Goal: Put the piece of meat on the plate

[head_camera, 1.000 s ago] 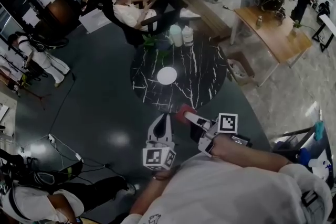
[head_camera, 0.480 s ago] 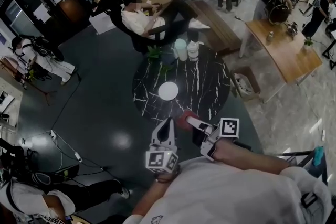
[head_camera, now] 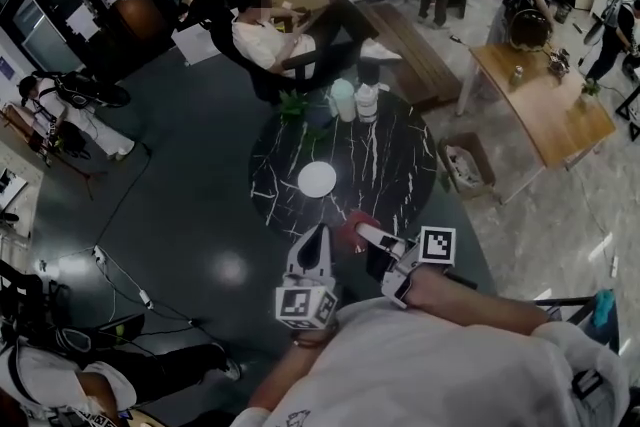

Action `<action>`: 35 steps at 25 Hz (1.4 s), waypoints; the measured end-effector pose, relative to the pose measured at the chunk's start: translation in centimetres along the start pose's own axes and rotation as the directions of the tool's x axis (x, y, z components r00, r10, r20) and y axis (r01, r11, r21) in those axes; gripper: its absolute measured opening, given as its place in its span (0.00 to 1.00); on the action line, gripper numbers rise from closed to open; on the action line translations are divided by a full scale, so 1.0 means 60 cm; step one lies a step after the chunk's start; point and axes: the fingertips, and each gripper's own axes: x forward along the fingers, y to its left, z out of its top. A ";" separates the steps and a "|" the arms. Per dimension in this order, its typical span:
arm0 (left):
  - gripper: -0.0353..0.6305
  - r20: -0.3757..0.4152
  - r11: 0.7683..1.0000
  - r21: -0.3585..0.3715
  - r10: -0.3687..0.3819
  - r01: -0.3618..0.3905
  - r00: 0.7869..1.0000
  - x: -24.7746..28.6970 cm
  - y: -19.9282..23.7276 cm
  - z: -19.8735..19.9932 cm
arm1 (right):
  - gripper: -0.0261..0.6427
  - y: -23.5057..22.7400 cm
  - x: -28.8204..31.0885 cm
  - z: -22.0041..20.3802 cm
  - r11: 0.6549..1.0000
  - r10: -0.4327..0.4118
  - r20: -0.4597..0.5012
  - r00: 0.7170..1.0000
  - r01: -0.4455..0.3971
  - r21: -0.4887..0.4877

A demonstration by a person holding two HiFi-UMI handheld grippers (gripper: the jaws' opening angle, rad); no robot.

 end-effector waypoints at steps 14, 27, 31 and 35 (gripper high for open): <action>0.06 0.014 0.998 -0.023 -0.055 0.055 0.998 0.058 0.030 0.010 | 0.17 -0.002 0.028 0.035 1.000 -0.010 0.053 0.999 0.011 -0.010; 0.06 0.004 0.996 -0.022 -0.085 0.085 0.996 0.131 0.133 0.032 | 0.17 -0.019 0.142 0.087 1.000 -0.018 0.080 0.997 0.017 0.007; 0.06 0.003 0.996 -0.031 -0.083 0.083 0.997 0.157 0.177 0.039 | 0.17 -0.024 0.178 0.108 1.000 -0.019 0.089 0.996 0.021 -0.021; 0.06 0.000 0.994 -0.044 -0.105 0.105 0.994 0.187 0.212 0.040 | 0.17 -0.040 0.217 0.124 0.999 -0.034 0.111 0.993 0.033 0.009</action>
